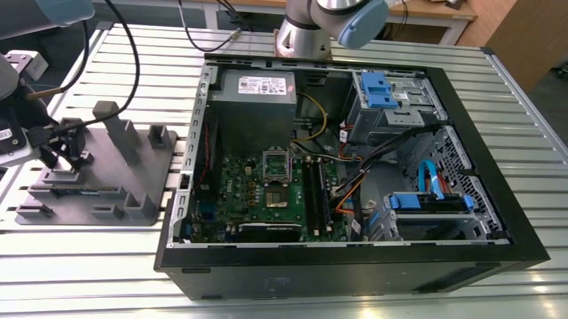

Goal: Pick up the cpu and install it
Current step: 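Pick up the cpu and move it towards the insertion slot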

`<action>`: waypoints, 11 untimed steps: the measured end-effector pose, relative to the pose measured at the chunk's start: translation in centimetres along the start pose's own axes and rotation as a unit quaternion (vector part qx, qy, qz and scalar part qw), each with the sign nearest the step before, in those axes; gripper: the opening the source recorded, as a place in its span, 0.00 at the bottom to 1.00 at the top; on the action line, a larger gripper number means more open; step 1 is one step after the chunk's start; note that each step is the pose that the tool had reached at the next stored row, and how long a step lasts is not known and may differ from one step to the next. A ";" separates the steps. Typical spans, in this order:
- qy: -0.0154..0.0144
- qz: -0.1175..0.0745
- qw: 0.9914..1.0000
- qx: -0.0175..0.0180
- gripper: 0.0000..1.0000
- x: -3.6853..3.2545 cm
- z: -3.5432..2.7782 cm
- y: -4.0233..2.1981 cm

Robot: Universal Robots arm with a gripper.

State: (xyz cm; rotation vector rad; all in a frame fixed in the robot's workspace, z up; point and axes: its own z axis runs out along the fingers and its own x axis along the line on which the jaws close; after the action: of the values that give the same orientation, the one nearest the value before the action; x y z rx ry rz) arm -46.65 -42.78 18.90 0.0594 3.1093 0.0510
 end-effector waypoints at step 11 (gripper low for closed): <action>0.000 0.000 1.000 -0.003 0.47 -0.05 -1.90 0.06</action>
State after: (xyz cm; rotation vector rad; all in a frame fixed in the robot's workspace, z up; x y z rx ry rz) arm -46.66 -42.78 20.79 0.0593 3.1093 0.0614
